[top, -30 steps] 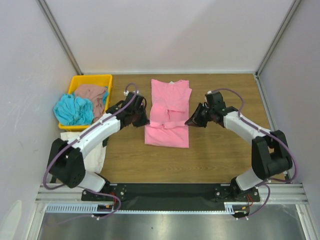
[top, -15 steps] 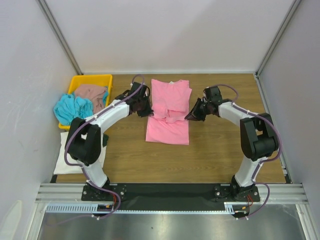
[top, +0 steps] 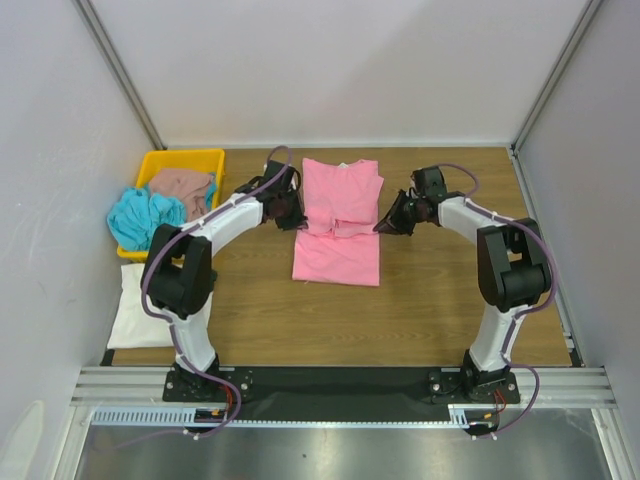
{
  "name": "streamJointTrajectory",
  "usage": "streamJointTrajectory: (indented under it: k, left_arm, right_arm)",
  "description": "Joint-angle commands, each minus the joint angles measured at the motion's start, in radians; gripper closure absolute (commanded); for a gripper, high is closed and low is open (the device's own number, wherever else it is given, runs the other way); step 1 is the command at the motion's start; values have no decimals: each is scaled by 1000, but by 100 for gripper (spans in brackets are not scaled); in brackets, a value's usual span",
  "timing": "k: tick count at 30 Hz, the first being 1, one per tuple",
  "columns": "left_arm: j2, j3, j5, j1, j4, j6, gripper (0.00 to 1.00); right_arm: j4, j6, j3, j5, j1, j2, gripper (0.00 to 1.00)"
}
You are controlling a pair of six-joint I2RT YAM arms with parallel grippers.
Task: Fold and stack the t-shirts
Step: Fold the tshirt
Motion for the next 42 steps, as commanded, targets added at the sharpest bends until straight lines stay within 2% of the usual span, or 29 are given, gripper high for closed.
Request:
streamJointTrajectory:
  k: [1, 14, 21, 23, 24, 25, 26, 28, 32, 36, 42]
  left_arm:
    - [16, 51, 16, 20, 33, 33, 100]
    - [107, 95, 31, 36, 38, 65, 100]
    - [133, 209, 10, 48, 26, 128, 84]
    - [148, 270, 7, 54, 1, 140, 72]
    - [159, 293, 13, 57, -9, 148, 61]
    - [174, 316, 11, 59, -40, 155, 37]
    - [181, 354, -5, 59, -54, 161, 29]
    - [178, 381, -28, 59, -77, 180, 23]
    - [141, 427, -65, 69, -98, 201, 20]
    - [81, 386, -26, 72, -88, 189, 20]
    - [-46, 116, 134, 71, 103, 83, 21]
  right_arm:
    - [15, -16, 52, -6, -2, 23, 100]
    - [-24, -45, 138, 9, -4, 109, 100]
    - [-51, -85, 242, 34, -7, 148, 97]
    - [-70, -89, 272, 31, -8, 172, 92]
    - [-79, -91, 305, 28, -10, 180, 87]
    - [-102, -106, 321, 22, -12, 195, 67]
    - [-120, -112, 341, 25, -12, 200, 58]
    - [-151, -123, 383, 40, -18, 205, 38]
    - [-156, -112, 422, 54, -31, 182, 34]
    - [-117, -86, 392, 45, -27, 136, 34]
    - [-5, -66, 214, 20, 31, 71, 37]
